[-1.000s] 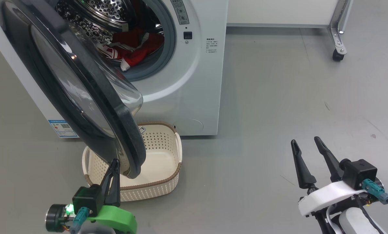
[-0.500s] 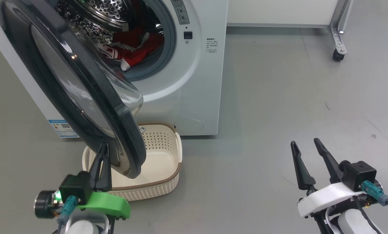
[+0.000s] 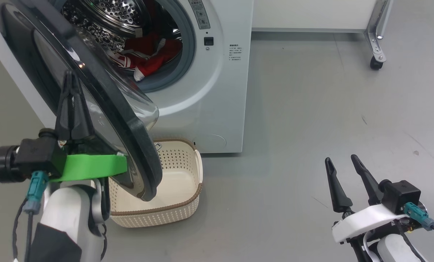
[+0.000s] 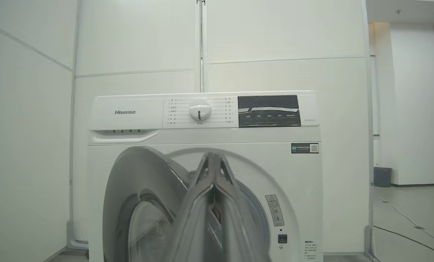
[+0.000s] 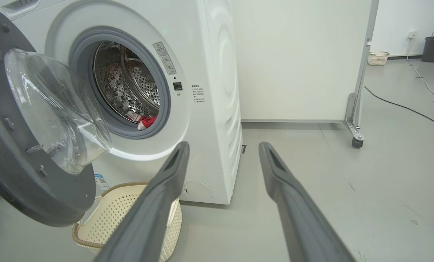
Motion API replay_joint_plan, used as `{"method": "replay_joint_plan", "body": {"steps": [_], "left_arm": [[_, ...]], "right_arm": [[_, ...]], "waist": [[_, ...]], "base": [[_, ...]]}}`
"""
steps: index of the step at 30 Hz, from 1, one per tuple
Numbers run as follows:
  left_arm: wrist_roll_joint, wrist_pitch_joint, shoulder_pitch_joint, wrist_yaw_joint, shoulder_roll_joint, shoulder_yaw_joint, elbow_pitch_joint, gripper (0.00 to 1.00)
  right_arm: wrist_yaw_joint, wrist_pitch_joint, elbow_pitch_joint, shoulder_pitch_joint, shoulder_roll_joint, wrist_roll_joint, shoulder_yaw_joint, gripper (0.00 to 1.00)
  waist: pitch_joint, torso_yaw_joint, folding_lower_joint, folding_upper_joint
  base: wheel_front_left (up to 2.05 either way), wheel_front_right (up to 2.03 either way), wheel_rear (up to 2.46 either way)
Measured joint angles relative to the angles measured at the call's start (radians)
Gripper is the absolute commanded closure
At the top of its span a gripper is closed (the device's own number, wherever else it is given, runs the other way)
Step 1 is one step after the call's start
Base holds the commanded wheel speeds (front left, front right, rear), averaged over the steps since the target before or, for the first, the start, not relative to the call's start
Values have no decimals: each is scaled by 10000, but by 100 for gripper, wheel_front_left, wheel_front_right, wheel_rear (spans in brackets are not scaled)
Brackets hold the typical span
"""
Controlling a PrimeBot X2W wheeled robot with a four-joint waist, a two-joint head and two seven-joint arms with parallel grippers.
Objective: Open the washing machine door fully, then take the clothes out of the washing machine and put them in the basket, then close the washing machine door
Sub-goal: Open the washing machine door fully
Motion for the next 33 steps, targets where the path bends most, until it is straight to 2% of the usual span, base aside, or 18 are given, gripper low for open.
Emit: {"method": "replay_joint_plan", "body": {"steps": [10, 22, 27, 33], "left_arm": [[506, -10, -1074, 0, -27, -865, -313, 100], [-2, 650, -779, -12, -31, -2144, 1062, 100], [-197, 846, -208, -12, -23, -2286, 1739, 100], [-374, 1124, 226, -12, -21, -2479, 2569, 100]], "right_arm": [[54, 0, 46, 24, 102, -84, 4, 0], [146, 0, 138, 41, 293, -165, 15, 0], [318, 0, 226, 41, 397, -215, 199, 0], [332, 0, 291, 40, 460, -263, 217, 0]], "waist": [[3, -154, 0, 0], [7, -398, 0, 0], [16, -563, 0, 0], [36, -845, 0, 0]], "base": [[0, 0, 0], [0, 0, 0], [0, 0, 0], [0, 0, 0]]}}
